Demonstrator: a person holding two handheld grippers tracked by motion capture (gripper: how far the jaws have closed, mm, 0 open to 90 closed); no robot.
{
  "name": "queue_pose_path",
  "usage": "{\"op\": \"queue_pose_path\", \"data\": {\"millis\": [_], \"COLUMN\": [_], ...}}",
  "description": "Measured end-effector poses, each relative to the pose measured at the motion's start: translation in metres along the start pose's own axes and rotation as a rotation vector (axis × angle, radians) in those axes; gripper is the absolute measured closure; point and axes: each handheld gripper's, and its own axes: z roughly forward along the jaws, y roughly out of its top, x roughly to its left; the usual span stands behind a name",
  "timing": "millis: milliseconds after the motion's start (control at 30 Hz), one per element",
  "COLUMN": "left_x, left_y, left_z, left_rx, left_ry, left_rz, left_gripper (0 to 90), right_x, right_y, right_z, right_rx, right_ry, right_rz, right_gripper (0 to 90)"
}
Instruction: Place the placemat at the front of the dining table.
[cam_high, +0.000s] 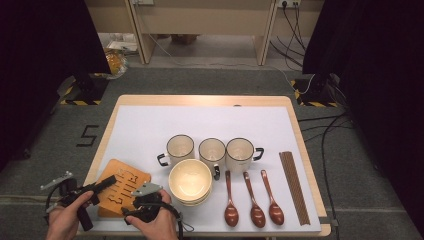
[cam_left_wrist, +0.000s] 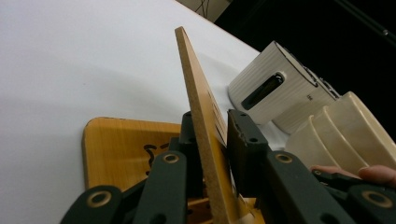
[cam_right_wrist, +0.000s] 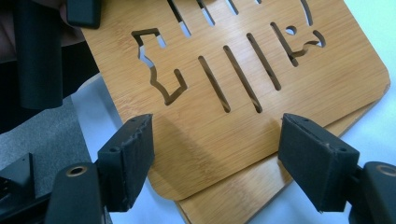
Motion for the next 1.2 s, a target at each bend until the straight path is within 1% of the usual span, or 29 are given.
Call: {"op": "queue_pose_path", "data": {"millis": [67, 133, 200, 267, 400, 500, 533, 567, 667, 800, 833, 867, 900, 967, 1000, 1200], "left_x": [0.0, -0.001, -0.002, -0.004, -0.01, -0.014, -0.017, -0.019, -0.021, -0.023, -0.023, -0.024, -0.025, -0.027, -0.029, -0.031], "left_y": [0.0, 0.0, 0.001, 0.002, 0.004, 0.007, 0.008, 0.008, 0.009, 0.01, 0.011, 0.012, 0.013, 0.015, 0.016, 0.019], "left_z": [-0.001, -0.001, -0.002, -0.003, -0.005, -0.008, -0.009, -0.009, -0.01, -0.012, -0.013, -0.014, -0.014, -0.016, -0.017, -0.019], "left_rx": [-0.003, -0.013, -0.019, -0.029, -0.049, -0.064, -0.069, -0.072, -0.081, -0.099, -0.105, -0.113, -0.122, -0.13, -0.138, -0.15], "left_ry": [-0.012, -0.022, -0.03, -0.051, -0.078, -0.099, -0.103, -0.1, -0.095, -0.083, -0.085, -0.09, -0.089, -0.078, -0.075, -0.071], "left_rz": [-0.016, -0.028, -0.026, -0.033, -0.031, -0.013, 0.001, 0.015, 0.041, 0.054, 0.057, 0.064, 0.065, 0.085, 0.094, 0.1], "left_gripper": [78.8, 79.4, 80.2, 81.7, 83.8, 85.5, 86.0, 86.1, 86.1, 86.1, 86.1, 86.1, 86.2, 86.2, 86.1, 86.1], "right_x": [0.001, 0.002, 0.002, 0.001, 0.002, 0.002, 0.002, 0.003, 0.002, 0.004, 0.004, 0.005, 0.006, 0.007, 0.007, 0.008], "right_y": [0.0, 0.0, 0.0, 0.001, 0.003, 0.004, 0.005, 0.005, 0.005, 0.006, 0.007, 0.008, 0.009, 0.01, 0.012, 0.015], "right_z": [0.0, -0.001, -0.002, -0.004, -0.008, -0.012, -0.012, -0.014, -0.016, -0.019, -0.02, -0.021, -0.022, -0.023, -0.024, -0.028], "right_rx": [-0.007, -0.006, -0.01, -0.016, -0.033, -0.046, -0.049, -0.049, -0.056, -0.067, -0.072, -0.073, -0.077, -0.081, -0.087, -0.102], "right_ry": [-0.001, 0.0, -0.002, -0.005, -0.007, -0.01, -0.01, -0.011, -0.011, -0.016, -0.016, -0.016, -0.014, -0.016, -0.019, -0.02], "right_rz": [-0.01, -0.007, -0.006, -0.01, -0.005, -0.01, -0.017, -0.001, -0.006, -0.005, -0.018, -0.006, -0.009, -0.009, -0.017, -0.011], "right_gripper": [27.6, 27.7, 27.8, 28.0, 28.1, 28.3, 28.4, 28.4, 28.5, 28.7, 28.7, 28.7, 28.7, 28.7, 28.8, 28.9]}}
